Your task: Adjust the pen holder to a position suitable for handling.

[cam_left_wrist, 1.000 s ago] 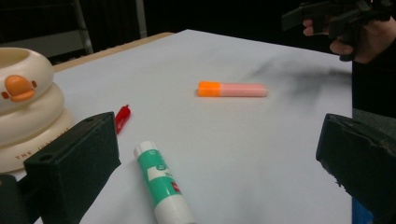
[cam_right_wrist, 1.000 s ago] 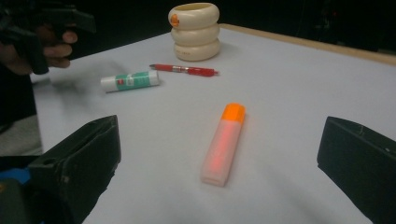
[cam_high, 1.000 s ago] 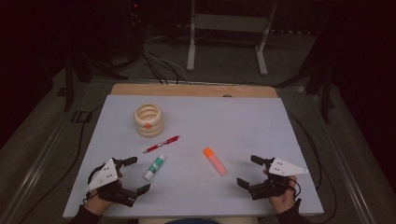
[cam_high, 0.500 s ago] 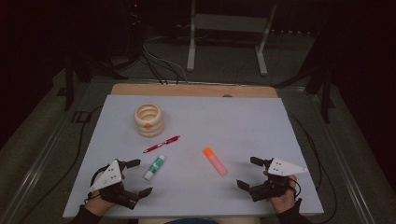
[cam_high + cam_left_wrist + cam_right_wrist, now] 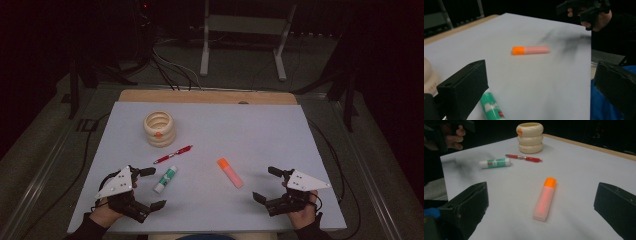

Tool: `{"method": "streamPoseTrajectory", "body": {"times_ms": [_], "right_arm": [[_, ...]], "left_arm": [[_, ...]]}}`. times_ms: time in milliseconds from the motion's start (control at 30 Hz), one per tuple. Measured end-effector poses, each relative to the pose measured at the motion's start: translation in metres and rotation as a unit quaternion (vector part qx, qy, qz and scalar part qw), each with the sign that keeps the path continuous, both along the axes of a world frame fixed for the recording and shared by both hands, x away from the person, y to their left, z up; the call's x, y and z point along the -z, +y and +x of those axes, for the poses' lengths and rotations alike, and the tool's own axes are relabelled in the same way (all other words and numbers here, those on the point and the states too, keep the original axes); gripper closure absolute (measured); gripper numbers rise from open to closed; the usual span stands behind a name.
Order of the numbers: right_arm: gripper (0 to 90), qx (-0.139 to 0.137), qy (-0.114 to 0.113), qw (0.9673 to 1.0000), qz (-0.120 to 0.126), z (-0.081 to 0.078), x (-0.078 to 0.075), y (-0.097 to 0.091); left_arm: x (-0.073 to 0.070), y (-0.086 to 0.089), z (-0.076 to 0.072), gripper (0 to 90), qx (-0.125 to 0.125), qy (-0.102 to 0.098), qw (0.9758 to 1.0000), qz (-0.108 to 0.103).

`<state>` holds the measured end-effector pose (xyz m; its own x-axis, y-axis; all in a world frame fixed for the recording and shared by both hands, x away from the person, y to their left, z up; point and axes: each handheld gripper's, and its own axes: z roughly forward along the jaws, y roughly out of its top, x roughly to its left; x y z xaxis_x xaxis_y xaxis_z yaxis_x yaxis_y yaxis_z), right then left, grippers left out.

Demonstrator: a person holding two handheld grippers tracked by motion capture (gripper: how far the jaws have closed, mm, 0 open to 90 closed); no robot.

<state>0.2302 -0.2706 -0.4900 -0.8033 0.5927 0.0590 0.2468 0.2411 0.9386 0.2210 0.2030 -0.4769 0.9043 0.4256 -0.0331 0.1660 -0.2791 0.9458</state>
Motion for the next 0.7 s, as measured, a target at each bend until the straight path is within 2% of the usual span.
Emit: {"method": "streamPoseTrajectory", "body": {"times_ms": [167, 300, 700], "right_arm": [[0.0, 0.001, -0.003, 1.0000, 0.004, -0.001, -0.001, -0.001], [0.0, 0.001, -0.006, 1.0000, 0.007, -0.002, -0.003, -0.001], [0.0, 0.005, -0.006, 0.9999, 0.014, -0.001, -0.002, -0.003]], "left_arm": [[-0.012, 0.000, 0.005, 0.0, -0.003, -0.004, 0.9999, -0.009], [-0.020, 0.001, 0.010, 0.0, -0.009, -0.008, 0.9999, -0.008], [-0.035, 0.005, 0.033, 0.0, -0.043, -0.008, 0.9988, -0.020]]}}
